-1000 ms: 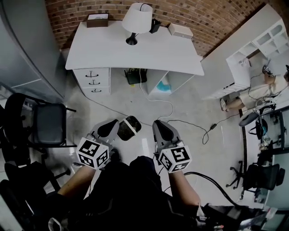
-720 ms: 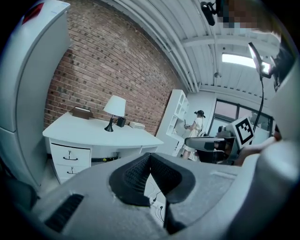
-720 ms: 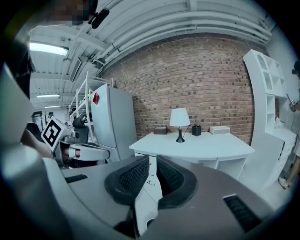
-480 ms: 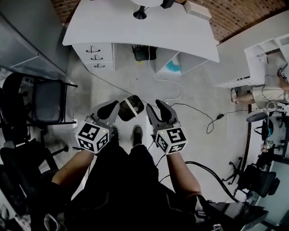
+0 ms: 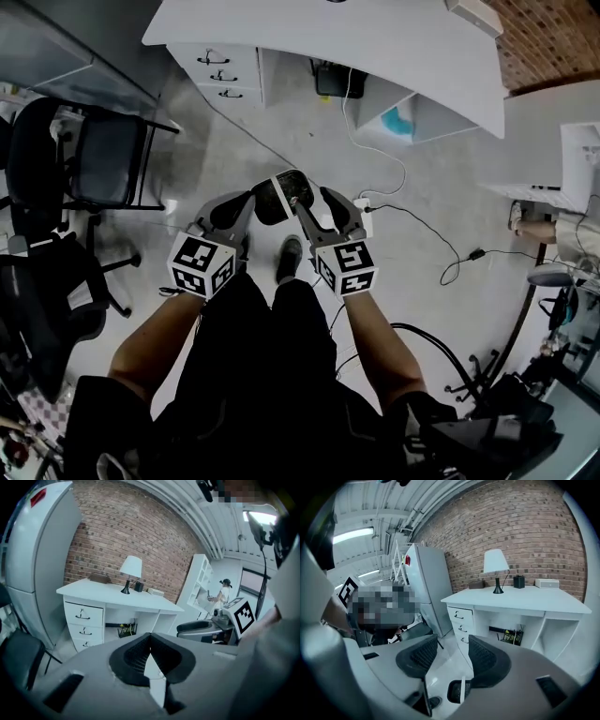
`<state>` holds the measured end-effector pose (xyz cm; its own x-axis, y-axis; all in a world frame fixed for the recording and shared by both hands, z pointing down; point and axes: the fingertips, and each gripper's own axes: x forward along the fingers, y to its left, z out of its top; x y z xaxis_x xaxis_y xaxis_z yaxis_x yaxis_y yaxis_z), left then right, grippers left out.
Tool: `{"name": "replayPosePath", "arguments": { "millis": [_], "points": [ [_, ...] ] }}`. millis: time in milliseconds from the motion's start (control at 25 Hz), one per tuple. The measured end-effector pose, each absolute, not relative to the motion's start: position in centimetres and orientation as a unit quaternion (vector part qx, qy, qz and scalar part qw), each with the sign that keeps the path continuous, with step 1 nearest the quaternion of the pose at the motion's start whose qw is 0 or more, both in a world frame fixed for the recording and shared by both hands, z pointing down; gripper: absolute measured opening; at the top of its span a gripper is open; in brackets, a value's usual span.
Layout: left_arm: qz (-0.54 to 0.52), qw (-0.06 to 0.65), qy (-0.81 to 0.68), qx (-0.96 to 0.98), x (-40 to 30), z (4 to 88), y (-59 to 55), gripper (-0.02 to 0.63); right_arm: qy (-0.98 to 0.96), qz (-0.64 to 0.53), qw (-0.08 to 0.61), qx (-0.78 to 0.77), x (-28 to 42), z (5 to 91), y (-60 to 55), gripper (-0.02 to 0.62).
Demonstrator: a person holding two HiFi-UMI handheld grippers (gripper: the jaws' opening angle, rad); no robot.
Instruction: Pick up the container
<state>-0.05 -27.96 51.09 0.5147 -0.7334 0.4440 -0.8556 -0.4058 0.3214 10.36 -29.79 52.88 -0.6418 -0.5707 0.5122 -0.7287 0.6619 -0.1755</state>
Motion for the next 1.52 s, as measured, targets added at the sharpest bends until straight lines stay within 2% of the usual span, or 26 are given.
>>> {"name": "replayPosePath", "arguments": {
  "millis": [120, 360, 600, 1200, 1520],
  "points": [
    [0.113, 0.295, -0.507, 0.802, -0.7, 54.2, -28.0, 0.005, -0.891, 0.191, 0.233, 0.34, 9.9, 56.0, -29.6, 0.176],
    [0.149, 0.314, -0.511, 0.786, -0.9, 60.5, -26.9, 0.006, -0.887, 0.202, 0.286, 0.302, 8.6, 63.4, -28.2, 0.179],
    [0.147, 0.373, -0.51, 0.761, -2.7, 67.1, -26.4, 0.005, -0.866, 0.229, 0.324, 0.305, 7.6, 70.5, -27.4, 0.184],
    [0.202, 0.415, -0.474, 0.75, -4.6, 81.2, -25.5, 0.005, -0.82, 0.256, 0.403, 0.315, 7.8, 86.7, -26.8, 0.204],
    [0.205, 0.428, -0.477, 0.74, -4.7, 86.8, -25.2, 0.006, -0.814, 0.255, 0.422, 0.307, 7.2, 92.8, -26.7, 0.212]
  ]
}}
